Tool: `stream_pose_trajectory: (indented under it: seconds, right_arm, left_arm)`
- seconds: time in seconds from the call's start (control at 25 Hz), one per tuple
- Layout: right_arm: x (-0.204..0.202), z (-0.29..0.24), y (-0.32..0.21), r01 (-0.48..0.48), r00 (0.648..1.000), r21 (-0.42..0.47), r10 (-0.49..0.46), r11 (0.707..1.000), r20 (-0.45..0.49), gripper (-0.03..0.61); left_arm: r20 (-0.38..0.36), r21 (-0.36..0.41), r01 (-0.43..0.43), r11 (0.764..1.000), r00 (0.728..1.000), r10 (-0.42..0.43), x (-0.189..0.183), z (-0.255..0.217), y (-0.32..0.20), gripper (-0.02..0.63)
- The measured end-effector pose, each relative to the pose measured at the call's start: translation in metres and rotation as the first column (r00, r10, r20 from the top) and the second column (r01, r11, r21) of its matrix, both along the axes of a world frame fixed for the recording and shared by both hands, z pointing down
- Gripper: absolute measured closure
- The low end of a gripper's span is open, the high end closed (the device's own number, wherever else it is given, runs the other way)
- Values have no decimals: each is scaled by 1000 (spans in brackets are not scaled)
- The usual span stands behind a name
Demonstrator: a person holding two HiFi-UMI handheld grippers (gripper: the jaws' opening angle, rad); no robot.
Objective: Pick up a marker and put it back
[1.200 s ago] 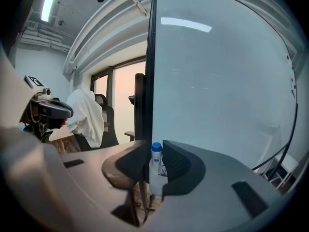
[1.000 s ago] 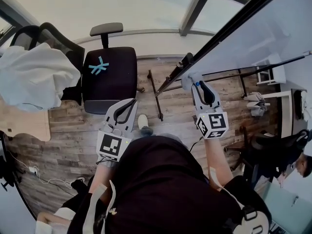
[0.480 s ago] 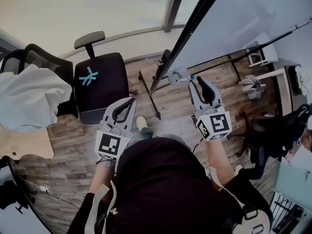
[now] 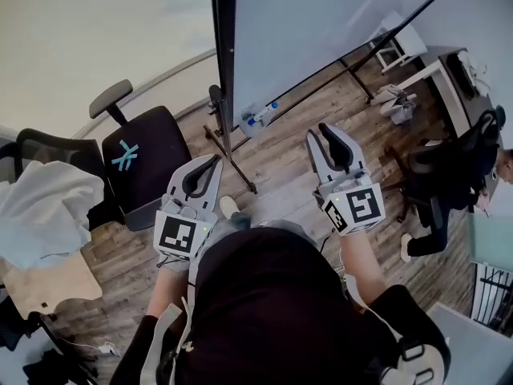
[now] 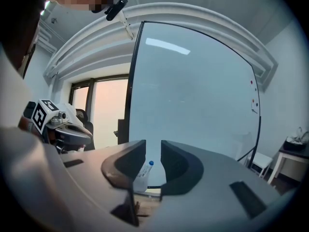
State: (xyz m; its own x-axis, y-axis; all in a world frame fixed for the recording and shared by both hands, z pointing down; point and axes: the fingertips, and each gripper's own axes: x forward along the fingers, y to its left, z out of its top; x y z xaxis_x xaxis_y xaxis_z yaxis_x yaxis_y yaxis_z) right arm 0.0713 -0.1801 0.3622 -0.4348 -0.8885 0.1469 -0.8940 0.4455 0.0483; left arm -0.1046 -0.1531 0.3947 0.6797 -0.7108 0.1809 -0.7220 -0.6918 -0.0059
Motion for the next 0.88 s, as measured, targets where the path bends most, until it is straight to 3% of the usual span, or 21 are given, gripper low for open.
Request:
stream_pose_trajectory:
  seconds: [0.36, 0.88]
  right_arm:
    - [71, -5, 47, -176, 984, 3, 176, 984, 13, 479]
    - [143, 7, 131, -371, 928, -29, 372, 928, 24, 491]
  left_arm:
    - [31, 23, -161, 987, 987, 160, 61, -5, -2, 604]
    - [20, 27, -358, 933, 934, 358, 150, -4, 27, 604]
